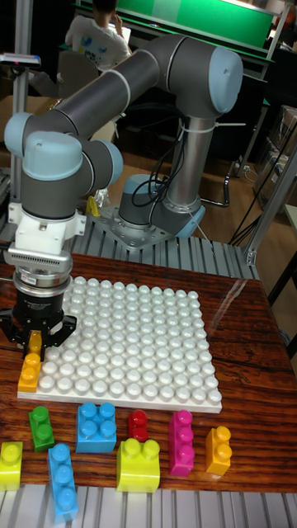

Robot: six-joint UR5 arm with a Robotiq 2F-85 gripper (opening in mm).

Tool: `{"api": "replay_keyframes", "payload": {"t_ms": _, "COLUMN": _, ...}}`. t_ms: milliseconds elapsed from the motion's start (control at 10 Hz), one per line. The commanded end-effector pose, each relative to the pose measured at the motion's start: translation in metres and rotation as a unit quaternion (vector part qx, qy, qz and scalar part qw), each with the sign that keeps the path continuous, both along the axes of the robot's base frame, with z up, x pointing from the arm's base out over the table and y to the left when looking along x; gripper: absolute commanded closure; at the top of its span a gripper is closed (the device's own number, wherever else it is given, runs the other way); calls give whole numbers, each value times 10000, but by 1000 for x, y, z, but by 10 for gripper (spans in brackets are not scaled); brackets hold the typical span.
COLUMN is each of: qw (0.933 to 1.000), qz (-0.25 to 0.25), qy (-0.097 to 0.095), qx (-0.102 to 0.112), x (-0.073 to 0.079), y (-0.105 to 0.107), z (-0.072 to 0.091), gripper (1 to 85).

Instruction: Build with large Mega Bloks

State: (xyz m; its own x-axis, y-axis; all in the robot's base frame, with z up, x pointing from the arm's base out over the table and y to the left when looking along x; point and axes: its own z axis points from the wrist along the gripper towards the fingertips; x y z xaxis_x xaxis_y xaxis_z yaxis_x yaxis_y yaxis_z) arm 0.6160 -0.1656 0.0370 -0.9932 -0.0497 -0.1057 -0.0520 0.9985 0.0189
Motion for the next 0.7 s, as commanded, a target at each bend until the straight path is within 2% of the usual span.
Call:
{"api": "replay_keyframes", "payload": {"t_ms": 0, "qw": 9997, "qz": 185, "qy": 54, "qx": 171, "x": -3, "y": 4, "z": 5, "gripper": 710}}
{"api": "replay_keyframes", "payload": {"t_ms": 200, "qw": 9989, "qz": 378, "qy": 89, "qx": 253, "x": -3, "y": 3, "z": 7, "gripper": 567}}
{"api": "replay_keyframes", "payload": {"t_ms": 300, "qw": 9989, "qz": 394, "qy": 105, "qx": 229, "x": -4, "y": 2, "z": 7, "gripper": 510}}
{"api": "replay_keyframes", "payload": {"t_ms": 600, "qw": 9983, "qz": 517, "qy": 122, "qx": 227, "x": -4, "y": 3, "z": 7, "gripper": 457}}
